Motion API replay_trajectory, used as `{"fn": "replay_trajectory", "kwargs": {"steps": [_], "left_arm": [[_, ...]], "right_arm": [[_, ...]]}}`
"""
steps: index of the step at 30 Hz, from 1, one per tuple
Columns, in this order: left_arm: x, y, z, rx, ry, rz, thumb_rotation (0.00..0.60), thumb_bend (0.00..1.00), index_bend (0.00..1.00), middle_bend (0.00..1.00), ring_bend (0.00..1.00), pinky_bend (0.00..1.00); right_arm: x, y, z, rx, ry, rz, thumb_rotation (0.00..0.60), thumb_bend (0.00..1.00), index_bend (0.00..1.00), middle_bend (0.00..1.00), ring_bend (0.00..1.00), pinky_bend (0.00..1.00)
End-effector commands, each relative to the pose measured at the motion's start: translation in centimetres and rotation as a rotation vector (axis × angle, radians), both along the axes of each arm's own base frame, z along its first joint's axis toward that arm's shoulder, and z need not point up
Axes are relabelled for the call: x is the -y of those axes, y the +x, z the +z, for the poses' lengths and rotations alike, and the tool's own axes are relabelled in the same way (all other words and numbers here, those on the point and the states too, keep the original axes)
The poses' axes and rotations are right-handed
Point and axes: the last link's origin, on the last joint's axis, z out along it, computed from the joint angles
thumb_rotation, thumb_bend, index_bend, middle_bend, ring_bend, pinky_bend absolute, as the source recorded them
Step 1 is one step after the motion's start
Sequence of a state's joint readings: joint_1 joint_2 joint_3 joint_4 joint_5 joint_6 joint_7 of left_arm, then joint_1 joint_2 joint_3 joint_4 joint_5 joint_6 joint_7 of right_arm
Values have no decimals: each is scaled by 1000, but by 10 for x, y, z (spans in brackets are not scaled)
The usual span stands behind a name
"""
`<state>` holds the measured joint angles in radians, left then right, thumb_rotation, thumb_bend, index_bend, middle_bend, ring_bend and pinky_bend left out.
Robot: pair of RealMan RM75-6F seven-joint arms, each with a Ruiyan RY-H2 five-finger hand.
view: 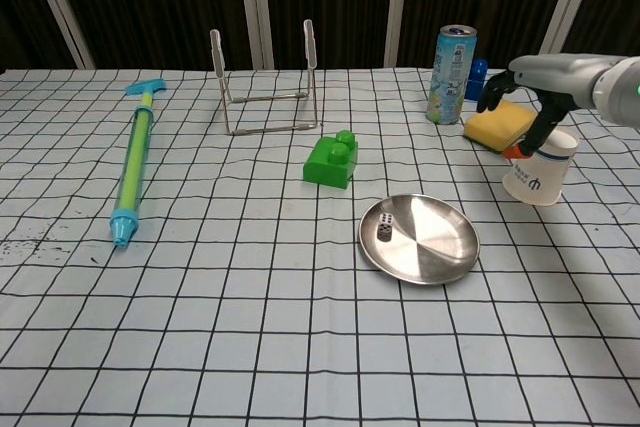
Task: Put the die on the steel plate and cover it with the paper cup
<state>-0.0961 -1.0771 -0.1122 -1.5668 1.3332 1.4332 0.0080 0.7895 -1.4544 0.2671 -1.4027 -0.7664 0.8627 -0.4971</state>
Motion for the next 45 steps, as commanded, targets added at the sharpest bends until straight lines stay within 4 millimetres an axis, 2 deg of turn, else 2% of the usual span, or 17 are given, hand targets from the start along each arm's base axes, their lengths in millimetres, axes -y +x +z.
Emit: {"fn": "replay_trajectory", "kwargs": {"steps": [1, 9, 16, 23, 30, 45], "left_arm": [[0, 0, -1, -1, -3, 0, 600, 695, 317, 0, 0, 118], [-1, 0, -1, -4, -4, 3, 600, 696, 317, 0, 0, 118], [-2, 1, -4, -12, -12, 2, 600, 695, 317, 0, 0, 118], [-1, 2, -4, -14, -11, 2, 600, 695, 317, 0, 0, 118], [-2, 2, -5, -14, -14, 1, 600, 695, 317, 0, 0, 118], [-2, 2, -6, -18, -16, 4, 600, 695, 320, 0, 0, 118]], "right_arm": [[0, 0, 2, -6, -4, -2, 600, 272, 292, 284, 130, 0], [1, -12, 13, -29, -24, -40, 600, 272, 317, 339, 130, 0], [-3, -21, 16, -43, -14, -65, 600, 272, 323, 350, 130, 0], [-8, -26, 19, -49, -8, -79, 600, 272, 332, 368, 130, 0], [-8, -27, 21, -50, -16, -78, 600, 272, 379, 436, 157, 0], [-9, -37, 21, -77, -22, -91, 600, 272, 396, 448, 164, 0]]}}
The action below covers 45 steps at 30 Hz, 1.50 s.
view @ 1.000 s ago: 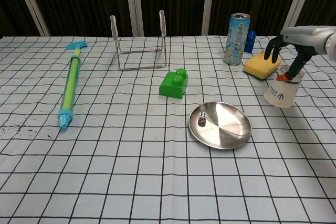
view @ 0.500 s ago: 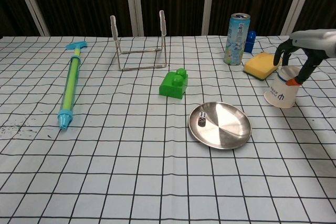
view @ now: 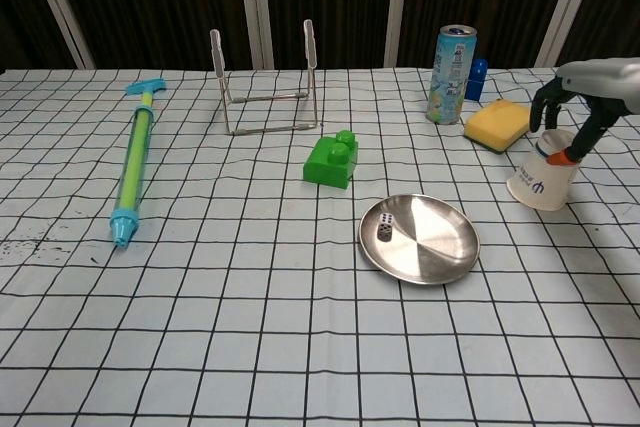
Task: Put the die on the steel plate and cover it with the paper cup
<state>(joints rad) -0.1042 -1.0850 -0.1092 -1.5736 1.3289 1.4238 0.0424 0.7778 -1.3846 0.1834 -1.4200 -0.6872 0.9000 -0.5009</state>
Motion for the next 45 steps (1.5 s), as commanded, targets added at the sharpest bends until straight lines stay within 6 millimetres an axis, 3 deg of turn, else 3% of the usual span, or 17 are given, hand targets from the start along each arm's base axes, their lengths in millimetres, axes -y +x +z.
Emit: {"fn": "replay_trajectory", "kwargs": {"steps": [1, 23, 45], "left_arm": [[0, 0, -1, -2, -2, 0, 600, 695, 321, 0, 0, 118], [0, 1, -3, -7, -10, 0, 600, 695, 324, 0, 0, 118], [-1, 1, -4, -8, -17, -1, 600, 696, 326, 0, 0, 118]], "right_arm": [[0, -2, 1, -8, -4, 0, 600, 272, 396, 449, 164, 0], [-8, -11, 4, -32, 38, -44, 600, 272, 395, 448, 164, 0], [-12, -6, 7, -46, 70, -49, 600, 272, 385, 447, 172, 0]]}}
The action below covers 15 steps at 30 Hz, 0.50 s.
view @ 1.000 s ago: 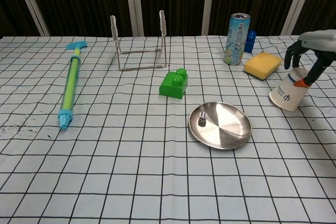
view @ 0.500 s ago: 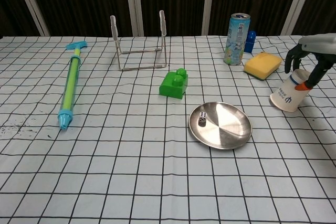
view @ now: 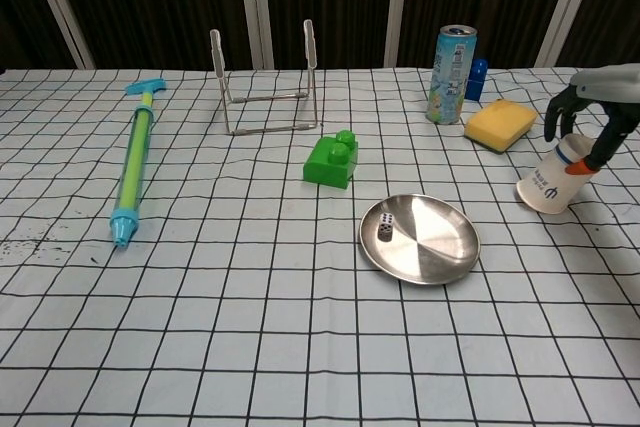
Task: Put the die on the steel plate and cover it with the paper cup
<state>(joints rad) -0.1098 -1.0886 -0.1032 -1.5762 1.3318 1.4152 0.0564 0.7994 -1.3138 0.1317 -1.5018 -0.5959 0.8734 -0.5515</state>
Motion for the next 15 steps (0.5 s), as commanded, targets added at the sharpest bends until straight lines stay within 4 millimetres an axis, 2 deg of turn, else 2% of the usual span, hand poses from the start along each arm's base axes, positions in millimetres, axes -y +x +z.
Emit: {"fn": "replay_trajectory", "kwargs": {"steps": [1, 4, 9, 15], "left_arm": [[0, 0, 0, 0, 1, 0, 600, 695, 326, 0, 0, 118], [0, 0, 0, 0, 0, 0, 600, 695, 327, 0, 0, 118], [0, 0, 0, 3, 1, 0, 600, 695, 327, 0, 0, 118], [1, 0, 2, 10, 3, -2, 600, 695, 328, 0, 0, 119]], "right_arm": [[0, 0, -1, -6, 2, 2, 600, 272, 396, 479, 199, 0], [0, 1, -1, -4, -3, 11, 600, 283, 421, 548, 256, 0], [0, 9, 0, 12, -8, 45, 600, 299, 429, 564, 270, 0], [-3, 37, 5, 23, -18, 132, 600, 298, 430, 564, 270, 0]]}}
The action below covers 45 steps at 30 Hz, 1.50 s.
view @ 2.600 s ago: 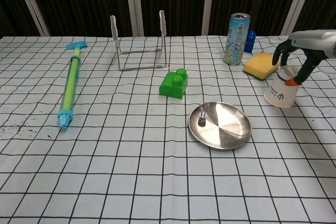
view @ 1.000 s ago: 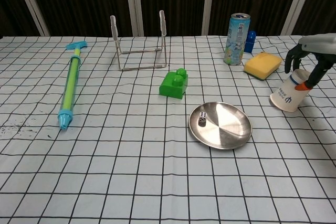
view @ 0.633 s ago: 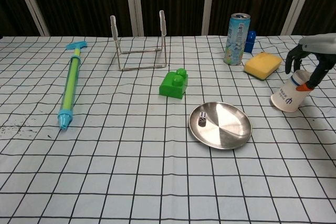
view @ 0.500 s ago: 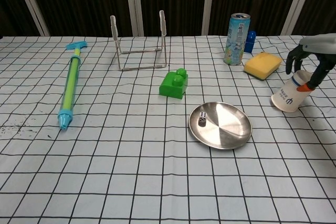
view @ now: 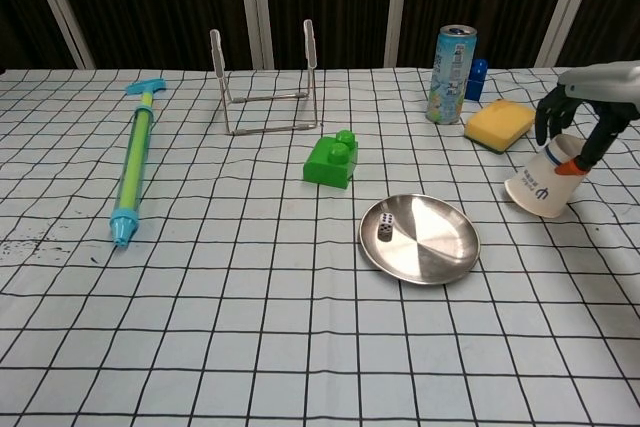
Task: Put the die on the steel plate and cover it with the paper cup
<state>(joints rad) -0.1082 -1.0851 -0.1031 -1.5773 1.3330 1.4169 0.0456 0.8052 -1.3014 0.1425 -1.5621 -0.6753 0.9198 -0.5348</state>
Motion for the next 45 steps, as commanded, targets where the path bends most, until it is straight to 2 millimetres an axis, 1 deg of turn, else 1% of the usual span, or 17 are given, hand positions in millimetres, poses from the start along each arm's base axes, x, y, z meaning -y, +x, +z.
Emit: {"fn": "replay_trajectory", "kwargs": {"steps": [1, 4, 8, 11, 16, 22, 28, 33, 40, 45], "left_arm": [[0, 0, 1, 4, 1, -1, 600, 695, 328, 0, 0, 118], [1, -1, 2, 10, 1, -2, 600, 695, 328, 0, 0, 118], [1, -1, 4, 20, 1, -5, 600, 695, 328, 0, 0, 118], [2, -1, 5, 25, 1, -7, 600, 695, 328, 0, 0, 118], [2, -2, 6, 32, 3, -6, 600, 695, 328, 0, 0, 118], [2, -2, 6, 31, -4, -10, 600, 695, 328, 0, 0, 118], [2, -2, 5, 26, -4, -9, 600, 695, 329, 0, 0, 118], [2, -1, 3, 22, -10, -9, 600, 695, 329, 0, 0, 118], [1, -2, 5, 25, -3, -4, 600, 695, 329, 0, 0, 118], [1, -3, 5, 26, -9, -3, 600, 695, 330, 0, 0, 118]], "right_arm": [[-2, 19, 5, 0, -6, 57, 600, 298, 429, 564, 270, 0], [-6, 31, 5, -8, 0, 88, 600, 299, 429, 563, 269, 0], [-14, 53, 4, -7, 17, 132, 600, 299, 429, 564, 269, 0], [-19, 65, 3, -24, 24, 160, 600, 299, 429, 564, 269, 0], [-35, 81, -7, -38, 62, 200, 600, 298, 429, 564, 269, 0], [-55, 90, -20, -59, 85, 251, 600, 298, 429, 564, 269, 0], [-63, 93, -31, -62, 95, 275, 600, 299, 429, 563, 269, 0], [-64, 98, -40, -47, 99, 292, 600, 298, 429, 564, 269, 0], [-61, 110, -53, -26, 108, 318, 600, 298, 429, 563, 269, 0], [-58, 114, -64, -23, 124, 319, 600, 298, 429, 564, 269, 0]]}}
